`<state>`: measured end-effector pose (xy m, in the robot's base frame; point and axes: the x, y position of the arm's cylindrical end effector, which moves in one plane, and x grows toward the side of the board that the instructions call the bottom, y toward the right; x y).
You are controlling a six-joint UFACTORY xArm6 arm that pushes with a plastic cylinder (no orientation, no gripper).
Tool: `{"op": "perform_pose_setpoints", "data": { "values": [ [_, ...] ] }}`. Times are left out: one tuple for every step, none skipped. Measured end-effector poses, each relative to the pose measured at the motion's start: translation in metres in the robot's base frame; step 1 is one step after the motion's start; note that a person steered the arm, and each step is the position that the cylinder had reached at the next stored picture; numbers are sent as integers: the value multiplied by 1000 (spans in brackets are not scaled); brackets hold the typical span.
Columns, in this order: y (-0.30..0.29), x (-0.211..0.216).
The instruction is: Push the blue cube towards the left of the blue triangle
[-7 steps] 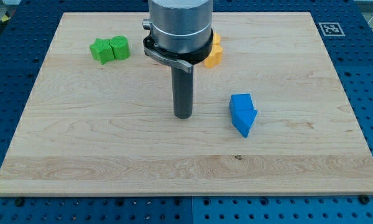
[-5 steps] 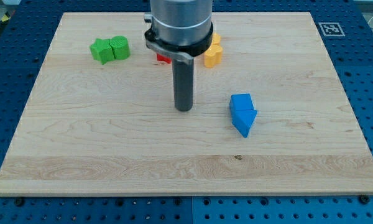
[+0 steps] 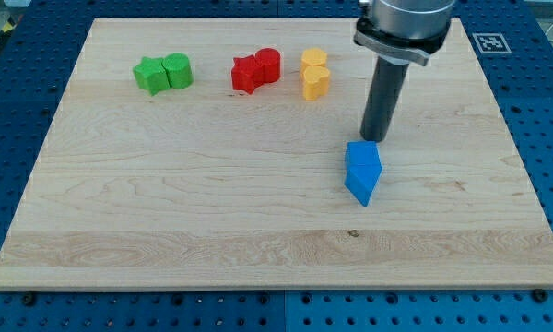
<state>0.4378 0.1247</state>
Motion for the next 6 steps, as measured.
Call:
{"op": "perform_pose_setpoints", "data": {
  "values": [
    [2,12],
    [-3,14],
    [-15,14],
    [-30,14],
    [-46,14],
    [-60,14]
  ]
}}
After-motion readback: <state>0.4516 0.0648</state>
